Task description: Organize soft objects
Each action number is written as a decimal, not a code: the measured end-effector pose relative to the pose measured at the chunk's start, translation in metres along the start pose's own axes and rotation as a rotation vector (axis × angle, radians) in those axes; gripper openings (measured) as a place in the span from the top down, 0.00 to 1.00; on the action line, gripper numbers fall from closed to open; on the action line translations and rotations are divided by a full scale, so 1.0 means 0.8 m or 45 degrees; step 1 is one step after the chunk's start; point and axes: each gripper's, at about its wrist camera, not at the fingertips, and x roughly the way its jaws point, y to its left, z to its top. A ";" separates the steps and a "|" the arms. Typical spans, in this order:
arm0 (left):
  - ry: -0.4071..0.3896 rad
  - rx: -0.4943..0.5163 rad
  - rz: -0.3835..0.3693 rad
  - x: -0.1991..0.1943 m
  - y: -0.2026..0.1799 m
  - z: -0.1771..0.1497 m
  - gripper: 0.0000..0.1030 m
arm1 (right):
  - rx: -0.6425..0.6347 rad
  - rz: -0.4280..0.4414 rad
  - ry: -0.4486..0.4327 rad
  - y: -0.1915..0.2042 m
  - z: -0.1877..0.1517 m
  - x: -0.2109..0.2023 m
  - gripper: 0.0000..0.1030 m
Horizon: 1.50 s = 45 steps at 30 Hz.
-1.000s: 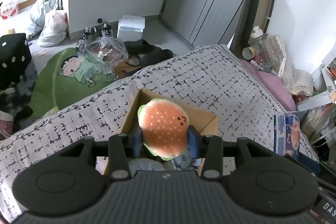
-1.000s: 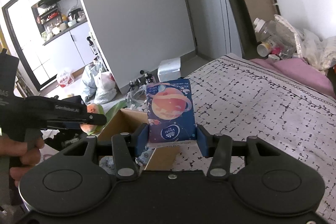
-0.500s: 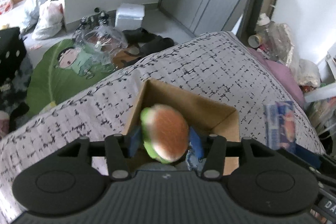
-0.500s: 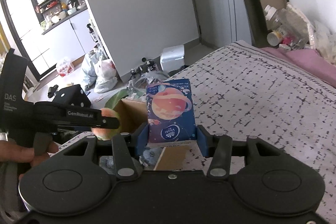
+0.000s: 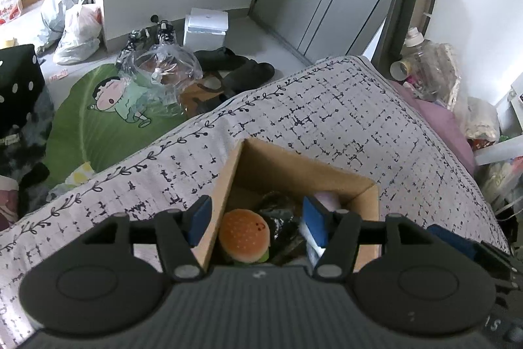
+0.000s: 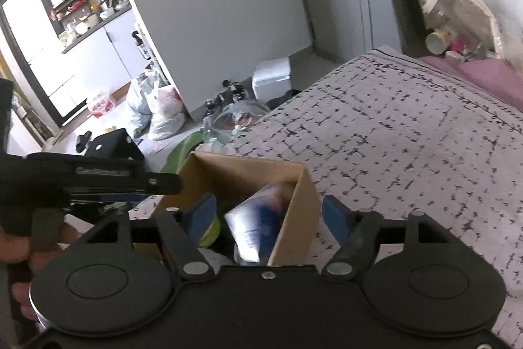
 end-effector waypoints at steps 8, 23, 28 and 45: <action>-0.004 0.005 0.016 -0.031 -0.003 -0.008 0.33 | 0.020 0.011 -0.001 -0.004 -0.009 -0.026 0.31; -0.017 0.031 0.011 -0.111 -0.020 -0.049 0.15 | 0.043 0.036 0.028 -0.001 -0.022 -0.104 0.24; -0.059 0.070 0.017 -0.145 -0.028 -0.064 0.10 | 0.060 0.024 -0.004 -0.003 -0.028 -0.138 0.17; -0.158 0.131 -0.026 -0.244 -0.056 -0.121 0.02 | 0.122 0.013 -0.128 -0.008 -0.060 -0.237 0.04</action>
